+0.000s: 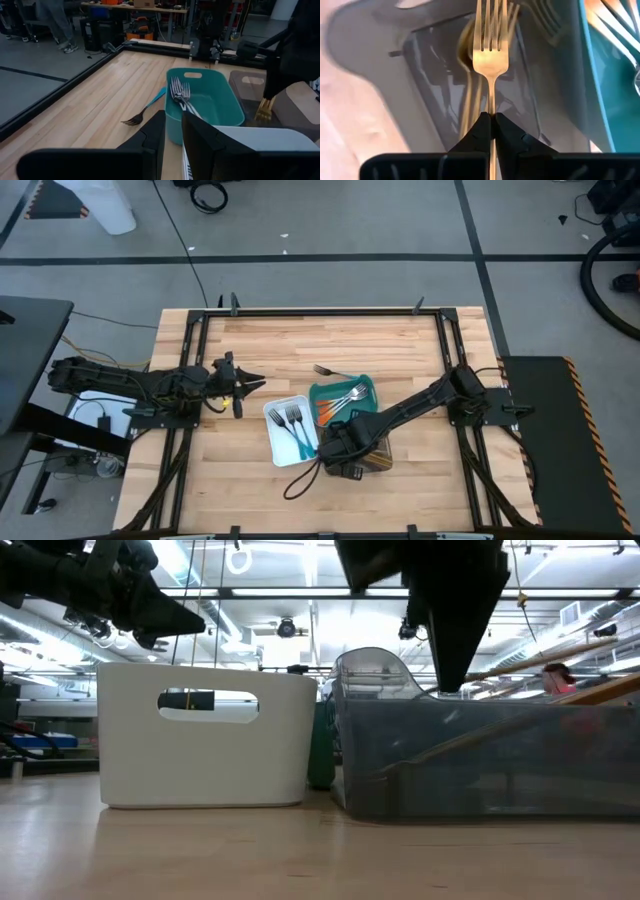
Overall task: Sort silverware by color (type)
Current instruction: Put the gold fork into the black bin
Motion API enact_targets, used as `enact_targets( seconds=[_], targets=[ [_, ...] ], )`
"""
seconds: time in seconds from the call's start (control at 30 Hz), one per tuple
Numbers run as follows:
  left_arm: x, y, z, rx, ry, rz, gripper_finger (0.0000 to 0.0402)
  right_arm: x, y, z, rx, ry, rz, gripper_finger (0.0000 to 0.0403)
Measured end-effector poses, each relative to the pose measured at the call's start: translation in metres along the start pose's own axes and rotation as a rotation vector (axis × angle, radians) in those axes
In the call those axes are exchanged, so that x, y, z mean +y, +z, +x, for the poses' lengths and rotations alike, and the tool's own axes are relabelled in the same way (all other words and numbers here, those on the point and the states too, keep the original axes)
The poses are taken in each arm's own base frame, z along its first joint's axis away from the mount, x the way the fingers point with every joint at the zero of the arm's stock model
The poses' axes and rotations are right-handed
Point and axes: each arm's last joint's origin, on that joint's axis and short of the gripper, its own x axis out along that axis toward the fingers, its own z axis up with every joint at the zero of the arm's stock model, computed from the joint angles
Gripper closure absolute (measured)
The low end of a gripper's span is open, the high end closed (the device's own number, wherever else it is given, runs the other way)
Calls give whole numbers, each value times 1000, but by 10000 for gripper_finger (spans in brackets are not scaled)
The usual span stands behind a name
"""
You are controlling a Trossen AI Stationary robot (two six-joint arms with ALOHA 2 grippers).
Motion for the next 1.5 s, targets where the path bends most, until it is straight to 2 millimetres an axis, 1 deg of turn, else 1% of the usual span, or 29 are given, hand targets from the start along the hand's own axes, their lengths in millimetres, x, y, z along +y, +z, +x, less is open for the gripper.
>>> enact_targets(
  seconds=[0.2,0.37,0.53,0.77,1.07,1.5],
  targets=[
    [0,-1,0,6,1,0,331,-6,5,2,0,-2,40,387],
    [0,-1,0,13,1,2,331,-8,12,13,11,12,62,387],
    [0,-2,0,20,3,4,331,-11,15,17,12,31,85,387],
    [0,-2,0,25,3,6,331,-15,14,32,44,59,98,387],
    [0,-2,0,25,3,5,331,-20,12,43,67,87,101,385],
    [0,-2,0,25,3,-5,331,-19,13,45,61,86,90,335]
  ],
)
